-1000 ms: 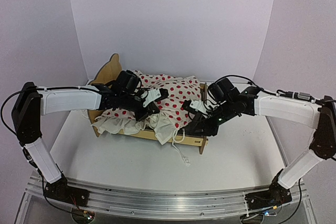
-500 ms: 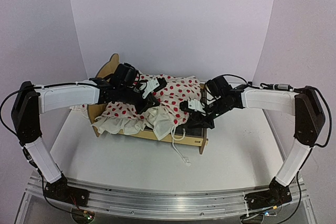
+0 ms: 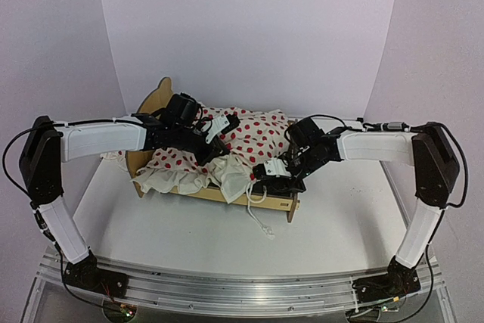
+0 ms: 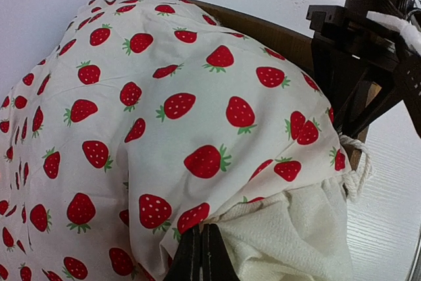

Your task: Set up the pet bed

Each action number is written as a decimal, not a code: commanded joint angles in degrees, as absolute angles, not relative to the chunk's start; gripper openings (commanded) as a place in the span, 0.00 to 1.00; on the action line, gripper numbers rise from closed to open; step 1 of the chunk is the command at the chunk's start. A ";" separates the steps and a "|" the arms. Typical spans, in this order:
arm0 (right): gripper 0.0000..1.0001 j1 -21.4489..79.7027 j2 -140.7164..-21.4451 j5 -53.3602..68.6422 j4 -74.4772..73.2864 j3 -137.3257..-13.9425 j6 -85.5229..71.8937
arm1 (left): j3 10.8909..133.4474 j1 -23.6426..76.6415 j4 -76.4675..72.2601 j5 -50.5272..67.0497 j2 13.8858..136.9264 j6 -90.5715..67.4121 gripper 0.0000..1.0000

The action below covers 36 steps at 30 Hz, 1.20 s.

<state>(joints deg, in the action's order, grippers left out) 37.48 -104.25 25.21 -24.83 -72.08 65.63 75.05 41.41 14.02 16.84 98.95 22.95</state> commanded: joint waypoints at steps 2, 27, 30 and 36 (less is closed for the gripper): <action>0.33 38.55 -106.12 25.53 -25.75 -75.48 70.08 | 78.44 40.78 13.91 16.62 99.74 22.85 0.00; 0.00 39.09 -109.40 28.22 -40.89 -83.71 59.60 | 76.71 40.69 12.85 16.37 99.59 24.00 0.00; 0.00 38.16 -111.58 32.03 -46.48 -88.32 49.01 | 76.61 40.69 12.37 16.56 99.65 23.92 0.00; 0.00 36.75 -114.97 40.50 -49.90 -91.16 34.74 | 76.14 40.69 12.38 16.68 99.29 23.84 0.00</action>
